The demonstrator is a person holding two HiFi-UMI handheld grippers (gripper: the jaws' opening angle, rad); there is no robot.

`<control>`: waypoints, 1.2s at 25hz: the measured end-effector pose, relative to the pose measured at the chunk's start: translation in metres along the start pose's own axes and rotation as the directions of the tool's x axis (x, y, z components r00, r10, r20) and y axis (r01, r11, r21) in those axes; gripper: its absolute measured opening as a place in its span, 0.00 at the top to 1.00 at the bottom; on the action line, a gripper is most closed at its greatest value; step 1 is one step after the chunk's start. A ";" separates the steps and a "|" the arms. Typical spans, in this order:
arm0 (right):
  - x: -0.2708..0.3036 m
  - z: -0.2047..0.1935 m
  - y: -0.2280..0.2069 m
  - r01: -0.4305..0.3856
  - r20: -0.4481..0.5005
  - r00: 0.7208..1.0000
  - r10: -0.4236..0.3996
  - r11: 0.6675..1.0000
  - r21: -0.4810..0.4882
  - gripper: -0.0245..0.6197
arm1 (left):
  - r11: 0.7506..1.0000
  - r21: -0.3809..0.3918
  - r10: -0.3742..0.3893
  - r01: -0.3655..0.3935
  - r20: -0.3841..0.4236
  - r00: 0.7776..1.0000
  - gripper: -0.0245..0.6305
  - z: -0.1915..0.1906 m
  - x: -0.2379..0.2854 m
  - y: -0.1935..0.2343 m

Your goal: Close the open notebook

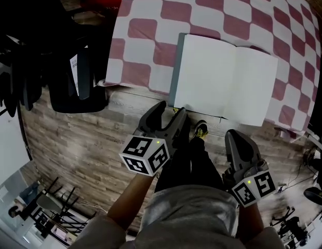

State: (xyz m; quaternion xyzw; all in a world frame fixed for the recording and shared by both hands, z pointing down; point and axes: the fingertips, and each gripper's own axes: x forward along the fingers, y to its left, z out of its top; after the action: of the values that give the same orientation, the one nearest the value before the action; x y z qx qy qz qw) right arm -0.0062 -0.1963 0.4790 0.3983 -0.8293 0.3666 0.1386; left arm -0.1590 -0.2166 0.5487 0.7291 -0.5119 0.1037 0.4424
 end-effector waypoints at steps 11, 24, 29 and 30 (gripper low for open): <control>0.012 -0.013 -0.006 0.015 -0.026 1.000 -0.014 0.999 0.033 0.91 | 0.999 -0.041 -0.023 0.022 -0.007 1.000 0.56 0.002 0.008 0.004; 0.015 -0.011 -0.008 0.013 -0.027 1.000 -0.012 0.999 0.044 0.91 | 0.996 -0.068 -0.053 0.051 -0.032 0.998 0.57 0.007 0.019 -0.001; 0.010 -0.007 -0.010 0.016 -0.018 1.000 -0.015 0.999 0.043 0.91 | 0.998 -0.058 -0.017 0.015 -0.043 0.999 0.70 0.009 0.013 0.003; 0.009 -0.006 -0.010 0.015 -0.013 1.000 -0.014 0.999 0.043 0.91 | 0.998 -0.057 -0.012 0.009 -0.043 0.999 0.73 0.009 0.013 0.003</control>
State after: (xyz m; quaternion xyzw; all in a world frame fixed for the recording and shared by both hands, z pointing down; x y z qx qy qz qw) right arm -0.0052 -0.2010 0.4930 0.4047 -0.8174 0.3860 0.1381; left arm -0.1588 -0.2322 0.5527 0.7164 -0.5010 0.1026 0.4745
